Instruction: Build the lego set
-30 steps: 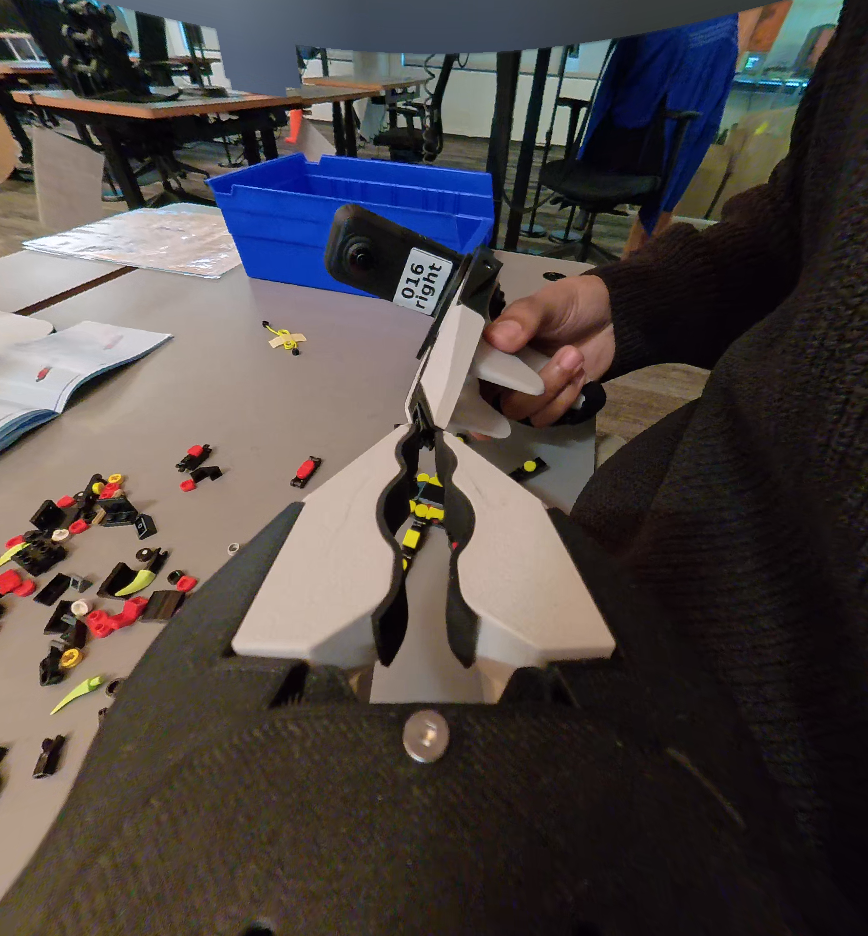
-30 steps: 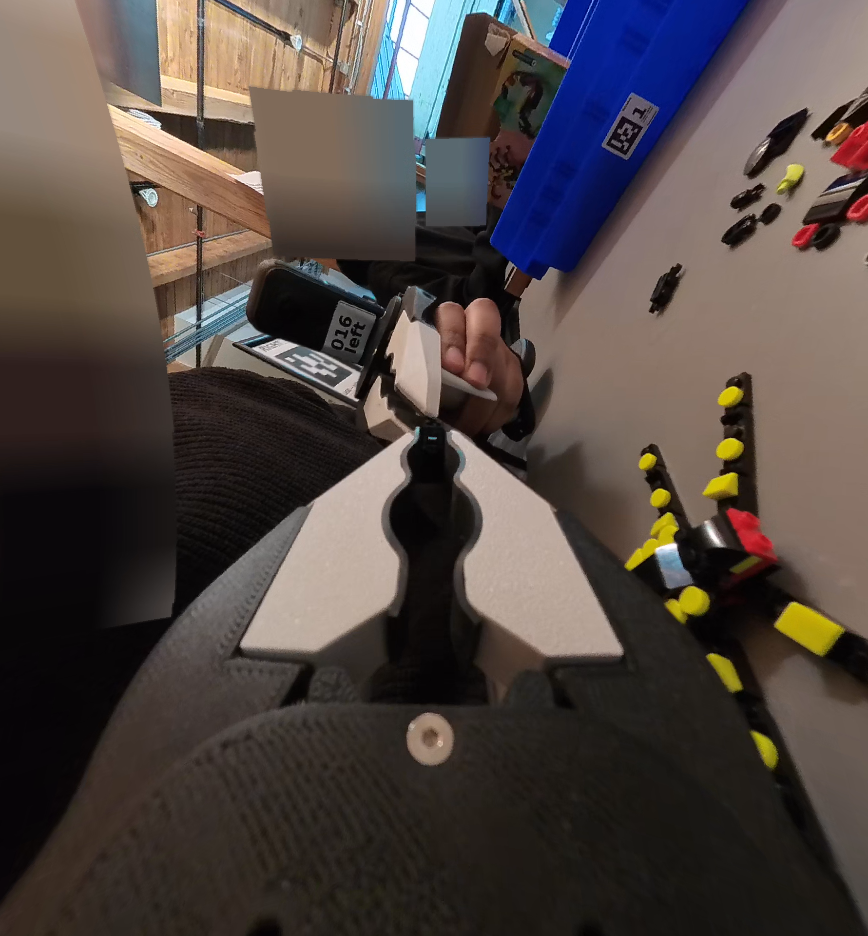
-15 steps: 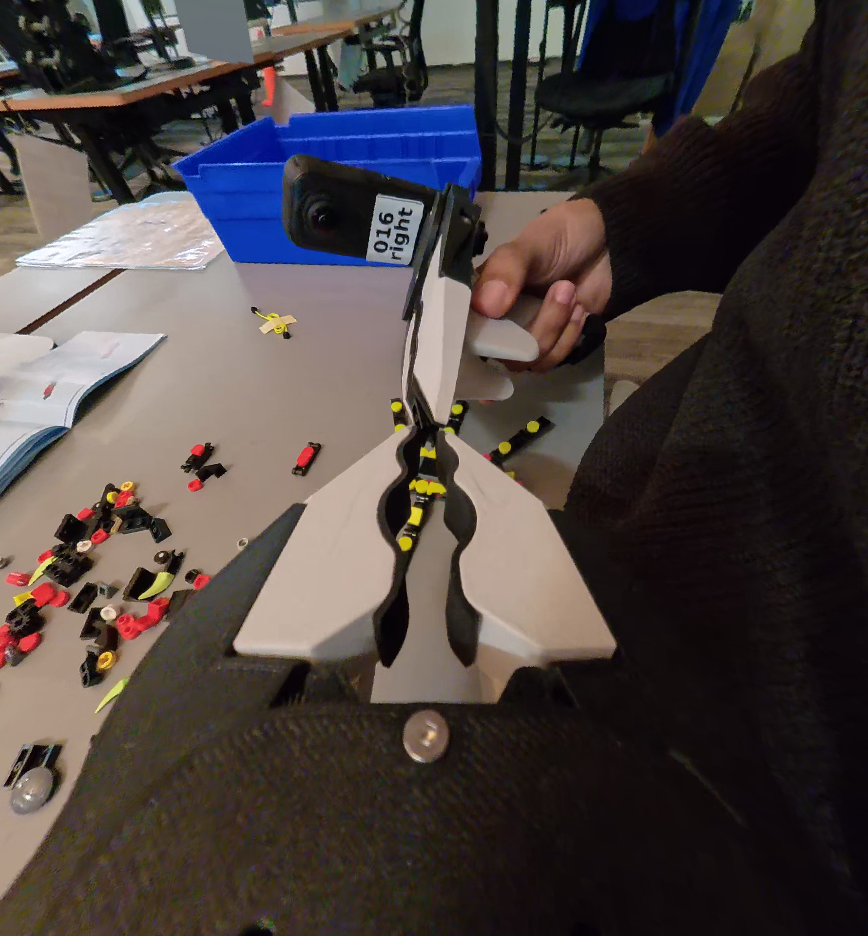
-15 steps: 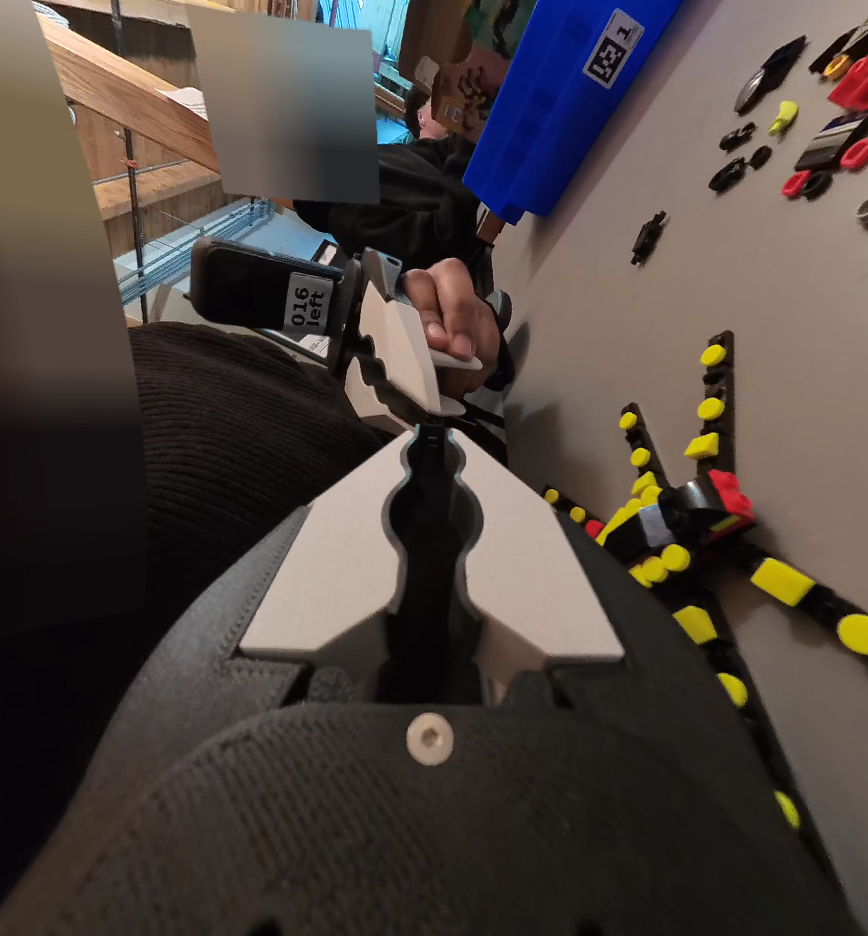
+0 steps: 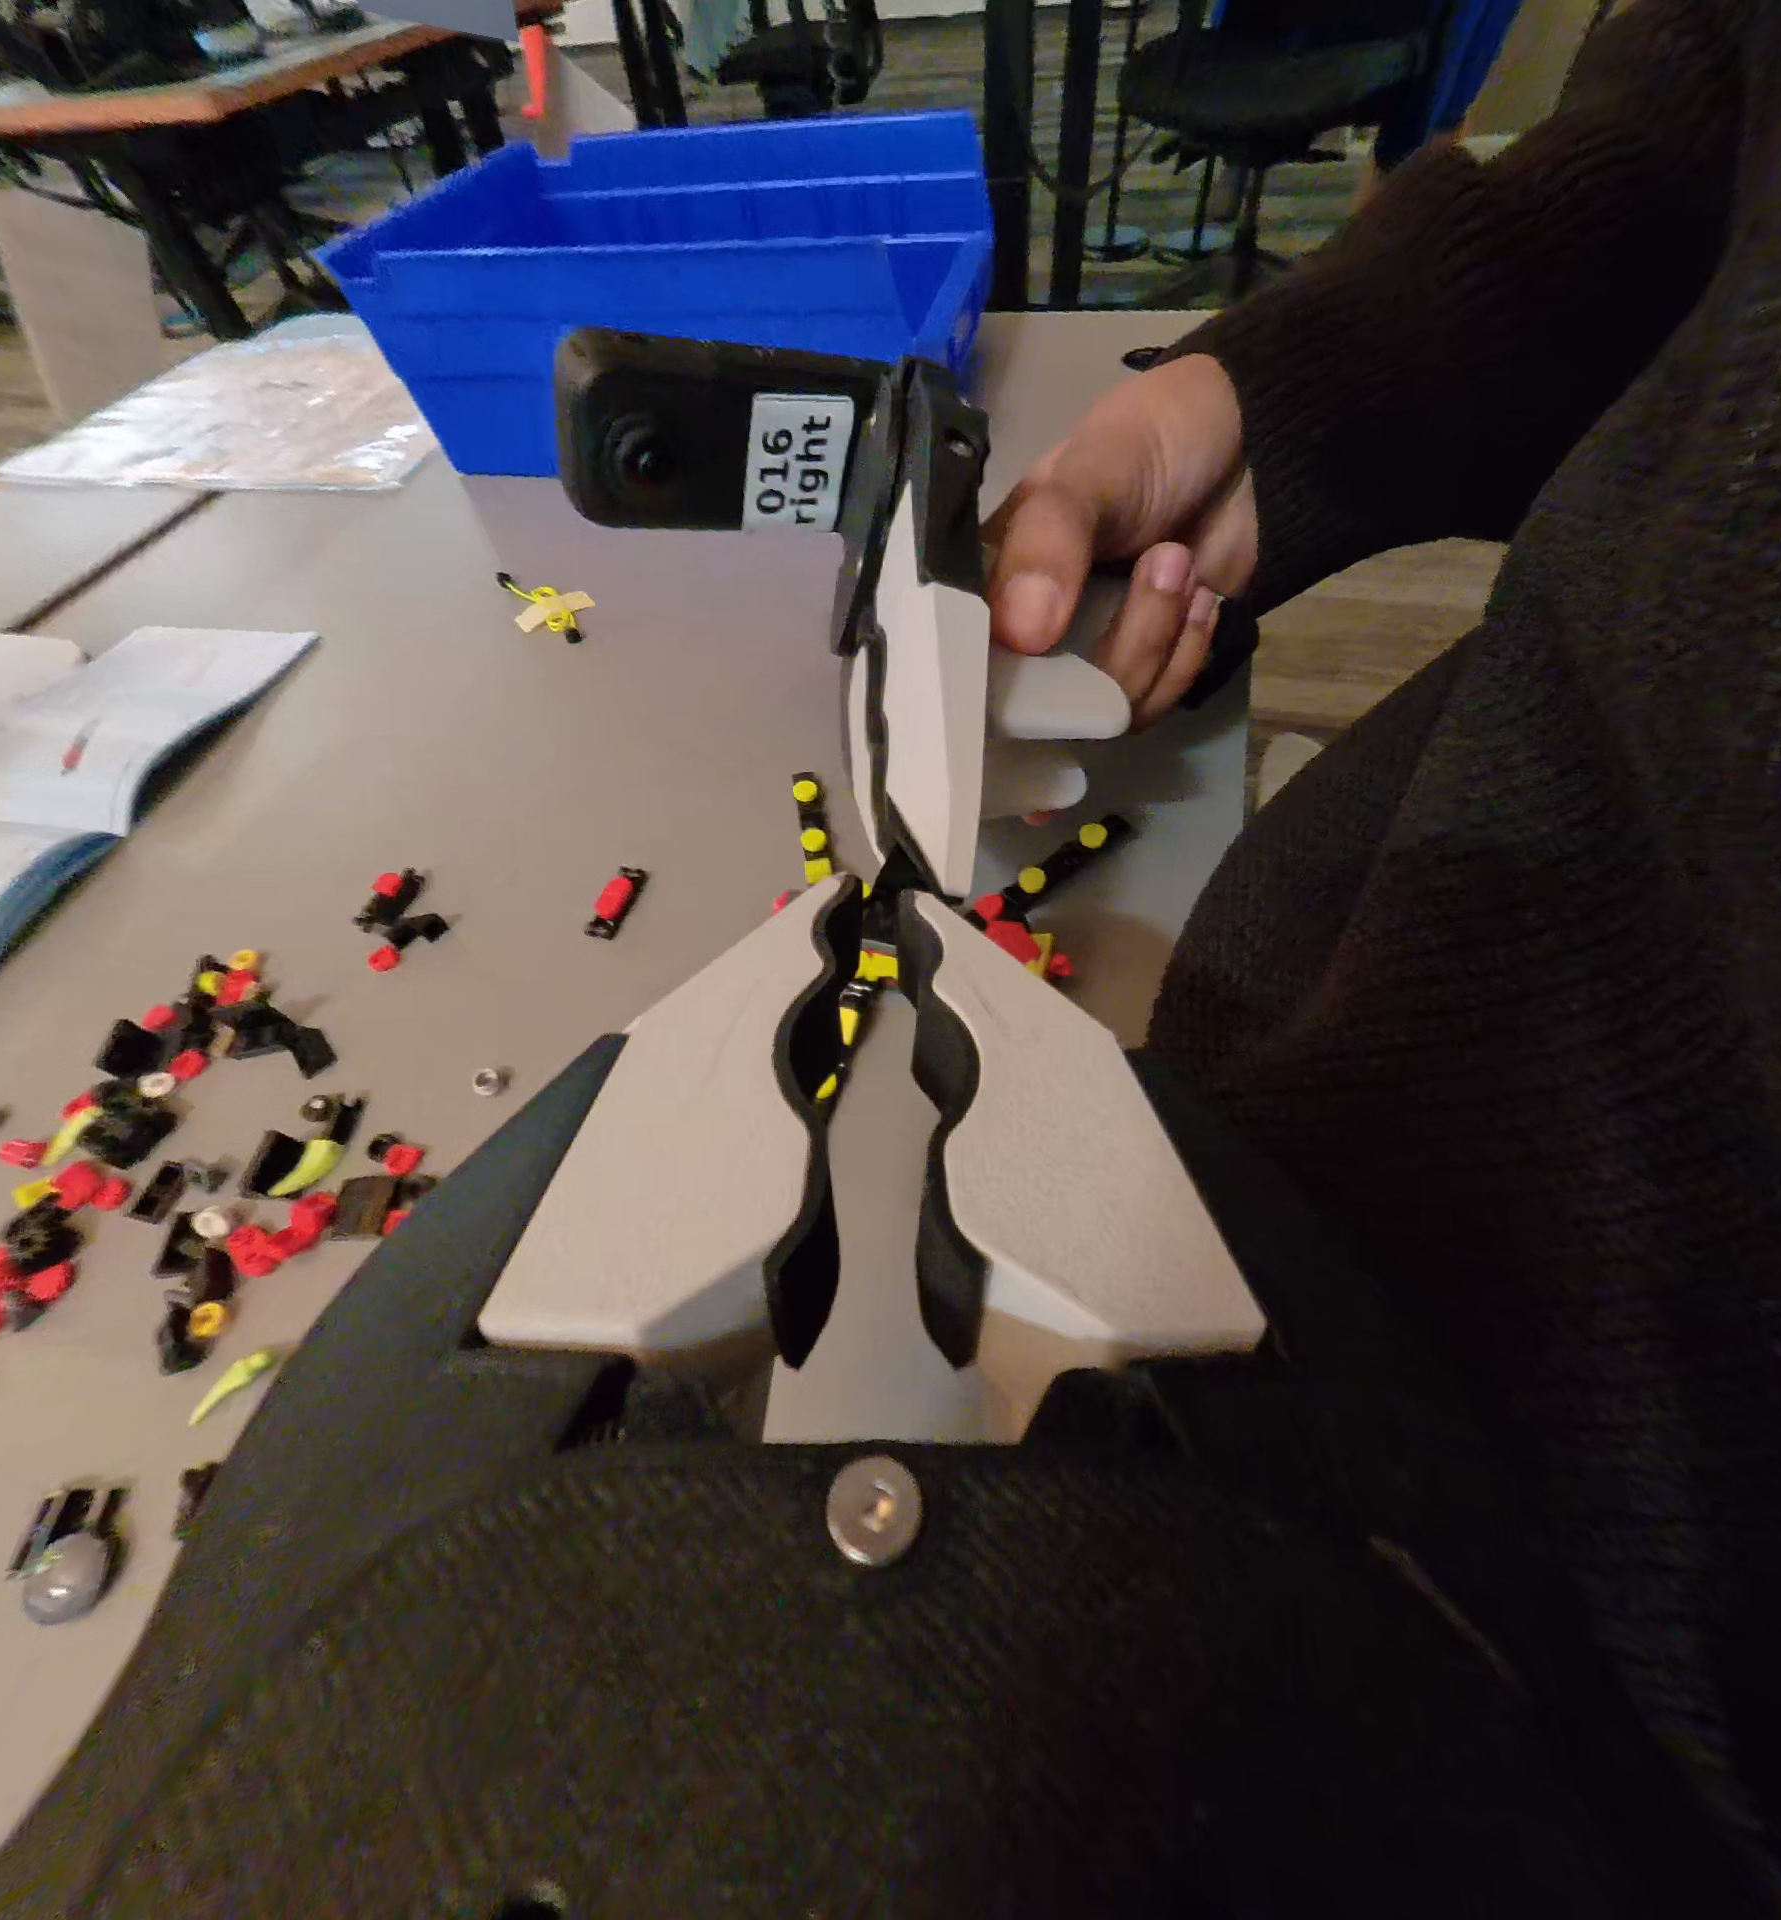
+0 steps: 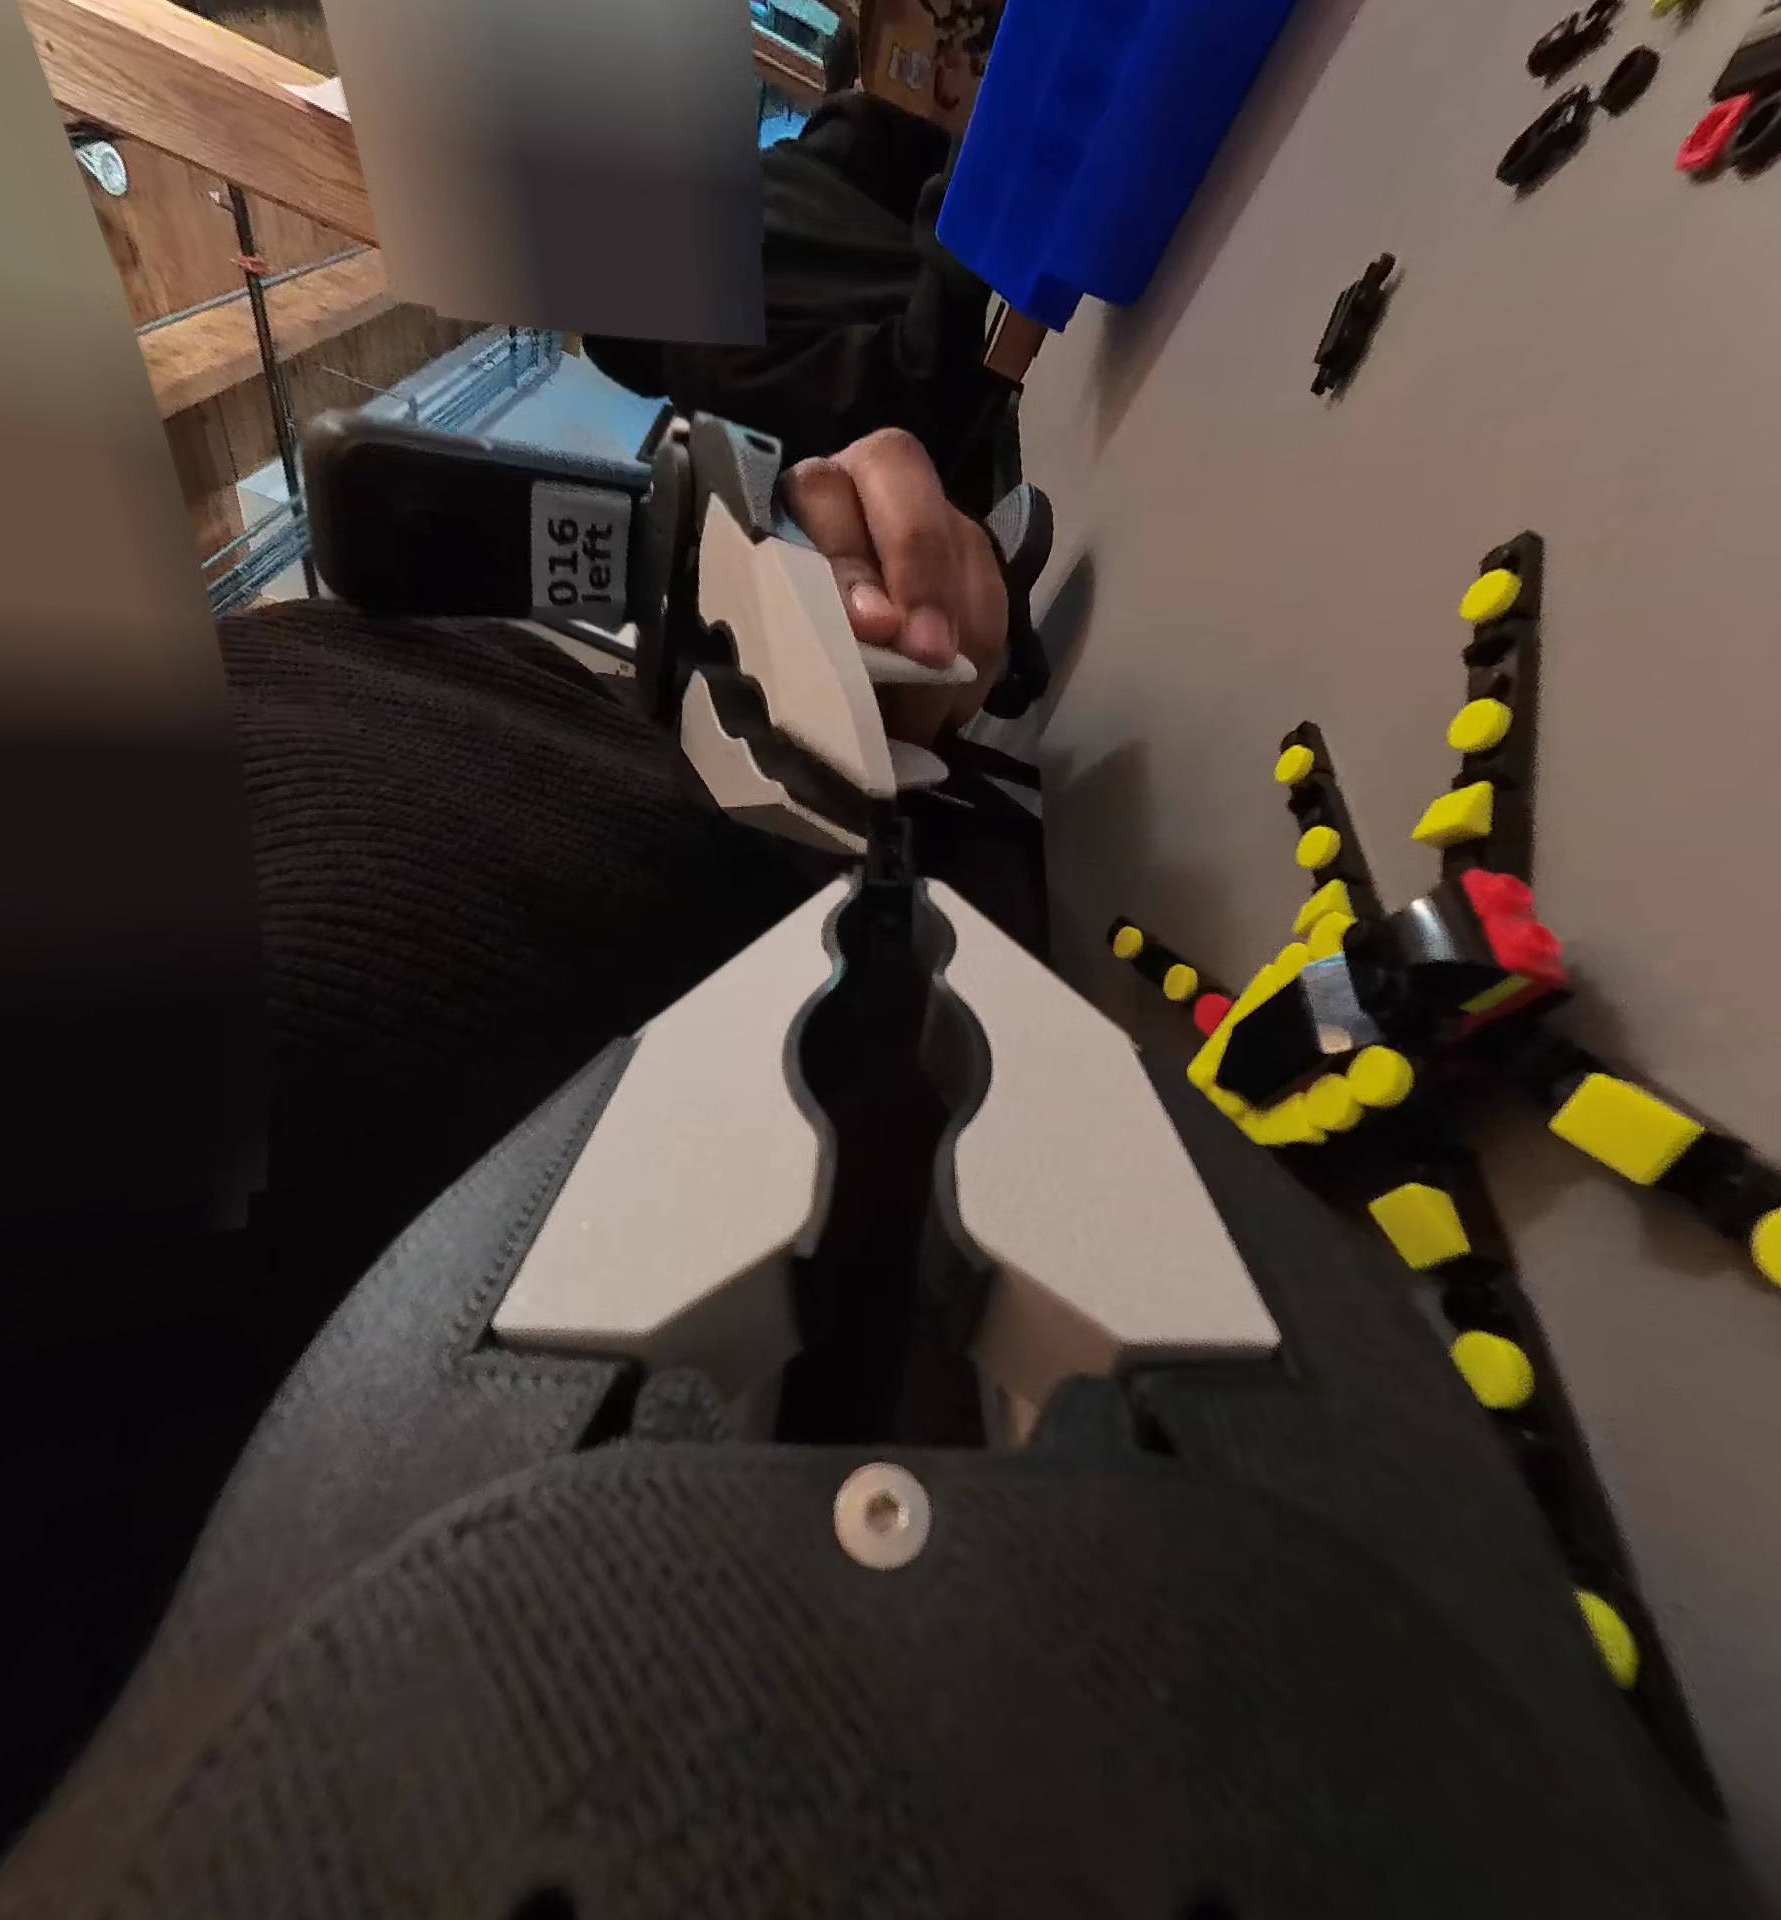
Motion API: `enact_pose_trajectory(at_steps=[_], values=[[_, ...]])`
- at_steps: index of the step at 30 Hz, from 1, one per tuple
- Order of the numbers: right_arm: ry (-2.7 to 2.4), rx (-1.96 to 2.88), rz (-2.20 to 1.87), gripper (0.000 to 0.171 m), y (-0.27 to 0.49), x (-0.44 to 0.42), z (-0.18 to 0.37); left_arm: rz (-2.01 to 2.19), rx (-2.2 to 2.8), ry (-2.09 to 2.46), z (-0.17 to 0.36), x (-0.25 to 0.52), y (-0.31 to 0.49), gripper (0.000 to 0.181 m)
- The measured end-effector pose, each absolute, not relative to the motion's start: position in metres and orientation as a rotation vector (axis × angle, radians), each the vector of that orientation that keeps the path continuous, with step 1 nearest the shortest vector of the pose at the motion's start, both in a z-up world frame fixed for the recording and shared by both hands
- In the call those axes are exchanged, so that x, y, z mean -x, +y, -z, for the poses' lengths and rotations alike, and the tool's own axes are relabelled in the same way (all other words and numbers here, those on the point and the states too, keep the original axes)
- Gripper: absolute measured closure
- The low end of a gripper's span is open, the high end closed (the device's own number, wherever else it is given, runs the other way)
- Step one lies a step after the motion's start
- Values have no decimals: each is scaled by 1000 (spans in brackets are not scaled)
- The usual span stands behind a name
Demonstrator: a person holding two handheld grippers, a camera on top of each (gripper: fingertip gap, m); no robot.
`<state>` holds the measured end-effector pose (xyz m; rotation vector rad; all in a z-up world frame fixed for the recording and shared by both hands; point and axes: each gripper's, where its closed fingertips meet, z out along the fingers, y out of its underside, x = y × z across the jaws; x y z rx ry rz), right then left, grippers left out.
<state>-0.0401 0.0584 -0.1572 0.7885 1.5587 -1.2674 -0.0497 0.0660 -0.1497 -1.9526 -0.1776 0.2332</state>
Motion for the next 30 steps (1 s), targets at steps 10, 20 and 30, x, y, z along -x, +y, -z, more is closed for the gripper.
enact_pose_trajectory(at_steps=[10, 20, 30], values=[[1703, -818, 1444, 159, 60, 64, 155, -174, 1912, -323, 148, 66, 59, 179], [2238, -535, 1790, 149, 65, 75, 139, 91, 1743, -505, 133, 74, 54, 180], [2378, -427, 1831, 166, 63, 70, 139, 104, 1770, -480, 136, 67, 57, 180]])
